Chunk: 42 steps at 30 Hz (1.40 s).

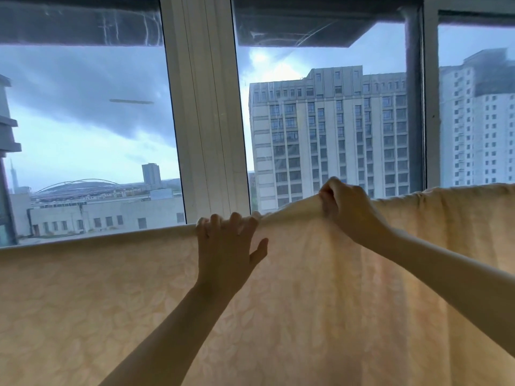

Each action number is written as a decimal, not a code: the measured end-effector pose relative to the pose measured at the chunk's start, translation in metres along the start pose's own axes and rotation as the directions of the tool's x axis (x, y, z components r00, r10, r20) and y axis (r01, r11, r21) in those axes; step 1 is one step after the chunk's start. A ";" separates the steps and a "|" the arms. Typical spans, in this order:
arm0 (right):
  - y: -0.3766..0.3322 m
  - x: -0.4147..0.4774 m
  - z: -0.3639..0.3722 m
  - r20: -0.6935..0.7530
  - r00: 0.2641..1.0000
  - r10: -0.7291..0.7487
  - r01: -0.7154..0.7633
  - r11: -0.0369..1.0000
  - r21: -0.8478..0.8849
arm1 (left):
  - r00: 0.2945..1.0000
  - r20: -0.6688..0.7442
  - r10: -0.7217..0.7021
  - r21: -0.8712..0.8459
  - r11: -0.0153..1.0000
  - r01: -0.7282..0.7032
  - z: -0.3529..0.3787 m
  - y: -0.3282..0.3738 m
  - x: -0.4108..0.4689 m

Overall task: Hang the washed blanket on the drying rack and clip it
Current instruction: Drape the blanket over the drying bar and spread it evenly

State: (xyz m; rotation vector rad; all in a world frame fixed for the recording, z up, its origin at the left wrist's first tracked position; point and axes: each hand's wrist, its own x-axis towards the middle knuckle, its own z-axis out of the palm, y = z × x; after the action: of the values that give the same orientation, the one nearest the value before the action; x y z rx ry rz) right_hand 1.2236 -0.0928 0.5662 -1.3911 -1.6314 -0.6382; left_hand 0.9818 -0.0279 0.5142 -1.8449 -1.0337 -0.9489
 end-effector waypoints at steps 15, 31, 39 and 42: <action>0.015 -0.014 0.009 -0.068 0.996 -0.055 0.055 0.998 -0.006 | 0.997 -0.045 0.059 -0.099 0.993 -0.063 0.005 0.048 0.017; 0.051 -0.011 -0.013 0.054 0.960 -0.276 0.261 0.946 0.192 | 0.981 -0.185 -0.060 -0.040 0.998 0.053 0.026 0.094 0.025; 0.080 -0.008 -0.018 0.080 0.966 -0.247 0.227 0.953 0.201 | 0.986 -0.150 -0.078 0.026 0.996 0.083 0.013 0.095 0.028; 0.076 -0.007 -0.018 0.032 0.975 -0.220 0.205 0.946 0.253 | 0.993 -0.076 -0.093 0.048 0.994 0.097 0.009 0.095 0.028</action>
State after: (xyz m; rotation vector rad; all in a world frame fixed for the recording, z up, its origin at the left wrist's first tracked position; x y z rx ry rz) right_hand 1.3016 -0.0931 0.5575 -1.0710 -1.8566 -0.4969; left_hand 1.0796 -0.0437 0.5092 -1.7186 -1.0987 -1.0284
